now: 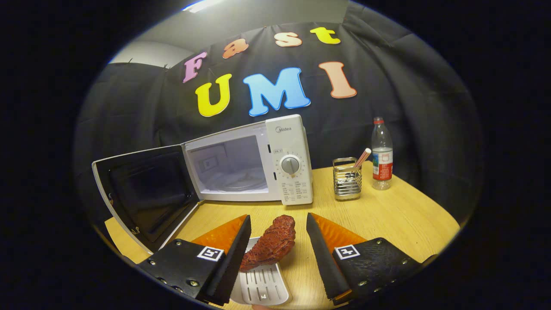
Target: Open the microwave, put the food inside, and close the microwave door.
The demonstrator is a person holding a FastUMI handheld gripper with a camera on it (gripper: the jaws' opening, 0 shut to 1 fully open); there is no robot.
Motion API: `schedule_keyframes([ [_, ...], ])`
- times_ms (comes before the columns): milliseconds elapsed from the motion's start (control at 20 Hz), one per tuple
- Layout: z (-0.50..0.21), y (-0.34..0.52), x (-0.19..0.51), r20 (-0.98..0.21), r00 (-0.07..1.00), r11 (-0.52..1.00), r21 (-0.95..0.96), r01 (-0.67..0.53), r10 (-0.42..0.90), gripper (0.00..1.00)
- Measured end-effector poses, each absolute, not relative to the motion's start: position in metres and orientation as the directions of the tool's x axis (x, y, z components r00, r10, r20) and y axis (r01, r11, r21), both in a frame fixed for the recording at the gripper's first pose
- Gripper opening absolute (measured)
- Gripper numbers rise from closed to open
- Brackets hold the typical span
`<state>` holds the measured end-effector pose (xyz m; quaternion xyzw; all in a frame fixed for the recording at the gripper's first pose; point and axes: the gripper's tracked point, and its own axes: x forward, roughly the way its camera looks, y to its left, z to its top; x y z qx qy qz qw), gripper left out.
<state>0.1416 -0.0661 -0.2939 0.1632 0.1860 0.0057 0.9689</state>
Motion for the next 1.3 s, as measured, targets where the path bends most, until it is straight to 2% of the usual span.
schedule_keyframes([
  [300, -0.321, -0.051, 0.159, -0.37, 0.9, 0.806, 0.591, 0.037, 0.23, 0.82],
  [350, -0.325, -0.05, 0.16, -0.375, 0.894, 0.773, 0.632, 0.055, 0.243, 0.74],
  [400, -0.328, -0.051, 0.161, -0.374, 0.89, 0.732, 0.677, 0.069, 0.262, 0.47],
  [450, -0.328, -0.045, 0.165, -0.357, 0.887, 0.686, 0.725, 0.064, 0.294, 0.36],
  [650, -0.316, -0.04, 0.158, -0.303, 0.889, 0.549, 0.832, 0.072, 0.343, 0.11],
  [850, -0.294, -0.044, 0.156, -0.276, 0.9, 0.483, 0.871, 0.086, 0.337, 0.12],
  [1000, -0.272, -0.052, 0.153, -0.264, 0.923, 0.54, 0.838, 0.076, 0.281, 0.11],
  [1300, -0.232, -0.023, 0.169, -0.216, 0.925, 0.532, 0.846, 0.019, 0.312, 0.11],
])
